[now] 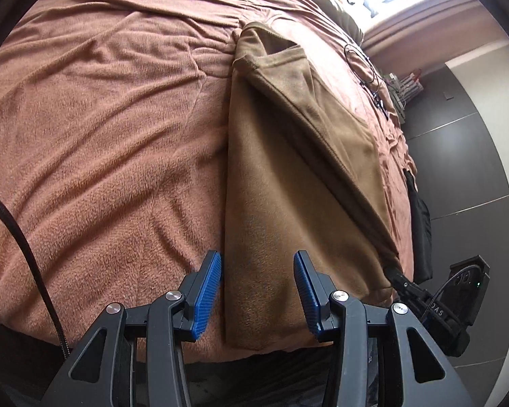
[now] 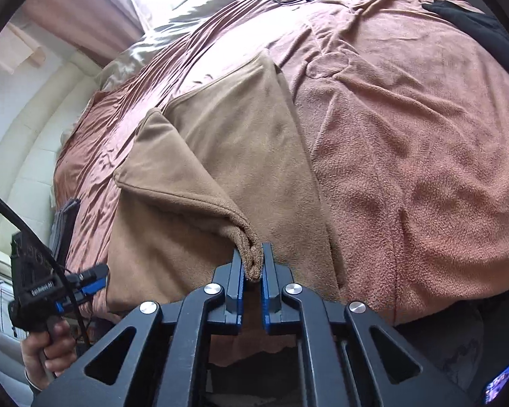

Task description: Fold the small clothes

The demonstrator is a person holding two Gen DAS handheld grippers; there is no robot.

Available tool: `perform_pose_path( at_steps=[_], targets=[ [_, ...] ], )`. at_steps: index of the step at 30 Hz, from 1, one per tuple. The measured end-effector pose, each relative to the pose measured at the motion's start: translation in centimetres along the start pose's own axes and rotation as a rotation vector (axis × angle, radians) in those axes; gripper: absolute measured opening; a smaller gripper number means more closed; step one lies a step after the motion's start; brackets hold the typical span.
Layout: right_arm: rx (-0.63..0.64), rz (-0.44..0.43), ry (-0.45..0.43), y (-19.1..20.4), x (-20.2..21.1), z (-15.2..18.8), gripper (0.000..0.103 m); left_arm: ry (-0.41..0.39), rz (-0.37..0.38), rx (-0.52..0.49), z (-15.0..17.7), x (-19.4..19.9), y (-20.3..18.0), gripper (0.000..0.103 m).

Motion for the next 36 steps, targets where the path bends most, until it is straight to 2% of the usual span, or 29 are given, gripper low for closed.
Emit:
perform_pose_path(
  at_steps=[9,13,16,24,29,31,36],
  targets=[
    [-0.017,0.009,-0.083,-1.2,3.2,1.2,0.002,0.018,-0.048,-0.026,0.5,-0.8,-0.1,0.046],
    [-0.028,0.002,-0.032,-2.3,1.9,2.2,0.002,0.020,-0.064,-0.035,0.3,-1.0,-0.2,0.046],
    [-0.033,-0.008,-0.025,-2.5,1.7,2.7,0.002,-0.006,-0.082,-0.047,-0.4,-0.7,-0.8,0.046],
    [-0.020,-0.017,-0.049,-2.1,2.5,3.2,0.002,-0.055,0.002,-0.091,-3.3,0.0,-4.3,0.046],
    [-0.019,-0.018,-0.031,-2.7,1.6,3.4,0.002,-0.055,0.048,-0.093,-5.3,-1.5,-6.1,0.049],
    [-0.021,-0.036,-0.027,-2.8,1.5,3.4,0.002,-0.048,0.066,-0.086,-5.9,-2.4,-6.5,0.055],
    [-0.015,-0.050,-0.024,-2.9,1.3,3.3,0.002,-0.029,0.100,-0.047,-7.3,-4.2,-6.7,0.055]
  ],
)
Point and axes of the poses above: each gripper's, at about its wrist camera, not at the fingertips, and x roughly against the way its jaws point, y to its left, z to its underside, the point moved 5 cm from there along -x, roughly the way its jaws point, and after that the axes turned 5 degrees about z, right-handed, at the moved point
